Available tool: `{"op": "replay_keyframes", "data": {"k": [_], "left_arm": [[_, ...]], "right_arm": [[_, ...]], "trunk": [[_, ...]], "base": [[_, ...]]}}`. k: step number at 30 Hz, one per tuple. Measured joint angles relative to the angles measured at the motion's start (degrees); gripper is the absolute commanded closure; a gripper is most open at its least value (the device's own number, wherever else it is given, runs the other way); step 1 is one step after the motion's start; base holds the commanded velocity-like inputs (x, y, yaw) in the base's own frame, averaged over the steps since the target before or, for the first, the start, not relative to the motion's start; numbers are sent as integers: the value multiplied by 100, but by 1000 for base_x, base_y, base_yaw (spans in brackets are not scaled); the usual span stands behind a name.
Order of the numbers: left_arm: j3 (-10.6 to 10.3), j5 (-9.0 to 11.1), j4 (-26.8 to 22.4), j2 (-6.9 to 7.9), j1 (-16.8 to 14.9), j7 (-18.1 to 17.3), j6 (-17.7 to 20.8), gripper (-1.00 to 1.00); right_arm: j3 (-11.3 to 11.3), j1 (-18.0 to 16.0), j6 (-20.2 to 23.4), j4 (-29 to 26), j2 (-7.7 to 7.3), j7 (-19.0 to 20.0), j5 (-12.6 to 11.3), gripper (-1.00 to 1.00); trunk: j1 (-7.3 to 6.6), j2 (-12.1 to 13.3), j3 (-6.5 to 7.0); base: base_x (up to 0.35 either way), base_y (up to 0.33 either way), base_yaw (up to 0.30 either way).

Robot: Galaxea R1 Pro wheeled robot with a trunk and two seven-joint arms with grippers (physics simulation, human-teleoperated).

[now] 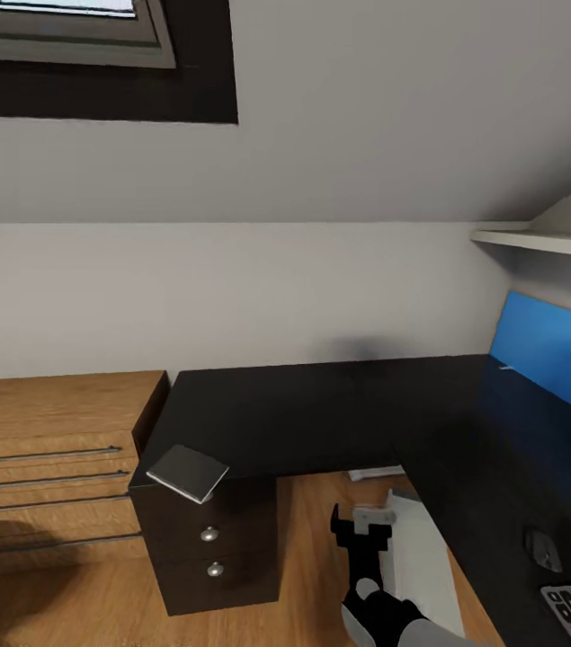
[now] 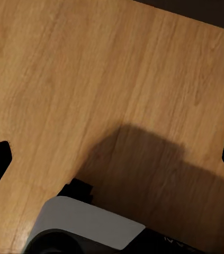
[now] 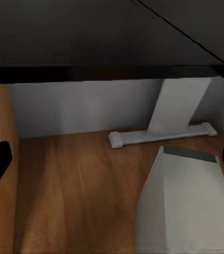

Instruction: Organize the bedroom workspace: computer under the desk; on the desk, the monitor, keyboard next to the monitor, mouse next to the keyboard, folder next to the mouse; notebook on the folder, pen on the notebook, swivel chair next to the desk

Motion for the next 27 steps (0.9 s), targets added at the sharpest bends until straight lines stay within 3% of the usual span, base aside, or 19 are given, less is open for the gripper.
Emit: {"op": "replay_keyframes", "data": {"k": [3, 11, 14, 16, 17, 20, 27], "left_arm": [[1, -3, 145, 13, -3, -93, 6, -100], [4, -5, 247, 77, -6, -136, 9, -100], [5, -7, 284, 83, -6, -143, 9, -100], [1, -13, 340, 80, -6, -145, 4, -100], [-1, -19, 393, 70, -7, -145, -2, -100], [-3, -26, 414, 68, -7, -146, -9, -100], [-4, -31, 430, 64, -7, -146, -21, -100]], "right_arm": [[-14, 306, -271, 78, 0, -1, 28, -100], [-32, 697, -663, 423, -1, 29, 4, -100], [-45, 732, -691, 767, -1, 271, -22, -100], [-56, 778, -696, 870, -2, 607, -28, -100], [-51, 961, -713, 931, -5, 1198, -22, -100], [-54, 1079, -713, 952, -4, 1515, -18, -100], [-54, 1129, -725, 954, -4, 1656, -28, -100]], "trunk": [[-66, 120, 37], [-242, 441, 136], [-308, 562, 171], [-352, 642, 200], [-374, 682, 216], [-439, 802, 269], [-593, 1083, 395]], "base": [[0, 0, 233], [0, 0, 222], [0, 0, 173], [0, 0, 67], [0, 0, 26], [0, 0, 12], [0, 0, 1]]}}
